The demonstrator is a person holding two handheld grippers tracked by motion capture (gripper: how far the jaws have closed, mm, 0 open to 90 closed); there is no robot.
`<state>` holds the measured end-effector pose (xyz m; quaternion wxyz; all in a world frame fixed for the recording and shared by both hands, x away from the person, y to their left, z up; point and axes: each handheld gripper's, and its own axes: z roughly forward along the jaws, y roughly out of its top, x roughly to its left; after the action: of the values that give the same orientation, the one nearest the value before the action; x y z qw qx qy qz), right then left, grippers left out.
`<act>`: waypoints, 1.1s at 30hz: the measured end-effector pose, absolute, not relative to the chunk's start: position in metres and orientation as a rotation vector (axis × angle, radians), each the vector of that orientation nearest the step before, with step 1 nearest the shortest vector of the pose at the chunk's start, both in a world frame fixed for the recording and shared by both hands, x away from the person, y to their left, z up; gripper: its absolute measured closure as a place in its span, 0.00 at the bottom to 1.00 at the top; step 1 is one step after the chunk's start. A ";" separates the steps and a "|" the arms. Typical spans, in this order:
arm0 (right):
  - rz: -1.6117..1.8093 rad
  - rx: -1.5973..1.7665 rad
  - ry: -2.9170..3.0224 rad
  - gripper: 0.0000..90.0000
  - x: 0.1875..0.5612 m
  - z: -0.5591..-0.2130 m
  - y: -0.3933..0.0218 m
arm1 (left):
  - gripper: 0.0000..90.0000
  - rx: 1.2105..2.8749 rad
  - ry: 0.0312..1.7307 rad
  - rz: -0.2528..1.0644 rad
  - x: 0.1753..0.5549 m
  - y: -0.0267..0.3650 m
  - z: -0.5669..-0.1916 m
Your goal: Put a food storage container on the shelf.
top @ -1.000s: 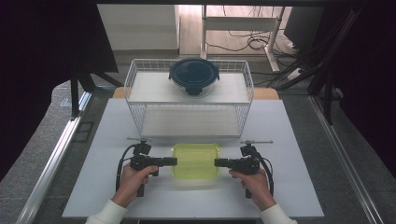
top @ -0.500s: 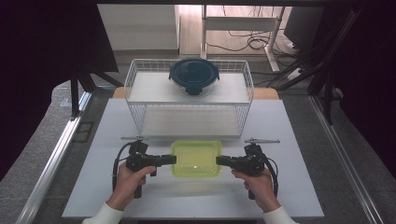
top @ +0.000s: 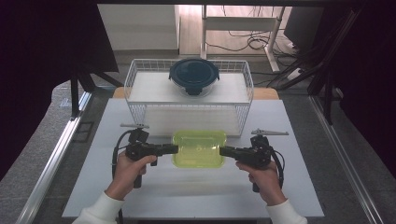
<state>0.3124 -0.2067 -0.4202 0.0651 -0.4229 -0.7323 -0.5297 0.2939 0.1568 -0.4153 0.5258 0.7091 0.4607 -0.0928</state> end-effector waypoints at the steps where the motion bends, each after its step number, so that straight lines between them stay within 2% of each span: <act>1: -1.612 -1.267 -2.215 0.87 0.313 -0.417 -0.206 | 0.85 1.694 1.100 -0.213 0.294 0.157 -0.411; 12: -1.695 -1.210 -2.254 0.87 0.323 -0.374 -0.199 | 0.85 1.709 1.053 -0.133 0.302 0.163 -0.365; 33: -1.799 -1.136 -2.279 0.87 0.349 -0.294 -0.195 | 0.85 1.681 0.975 -0.097 0.333 0.172 -0.292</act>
<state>0.3489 -0.1946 -0.2944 0.0118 -0.3643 -0.7310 -0.5769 0.3333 0.1723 -0.2924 0.5628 0.7142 0.4141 -0.0413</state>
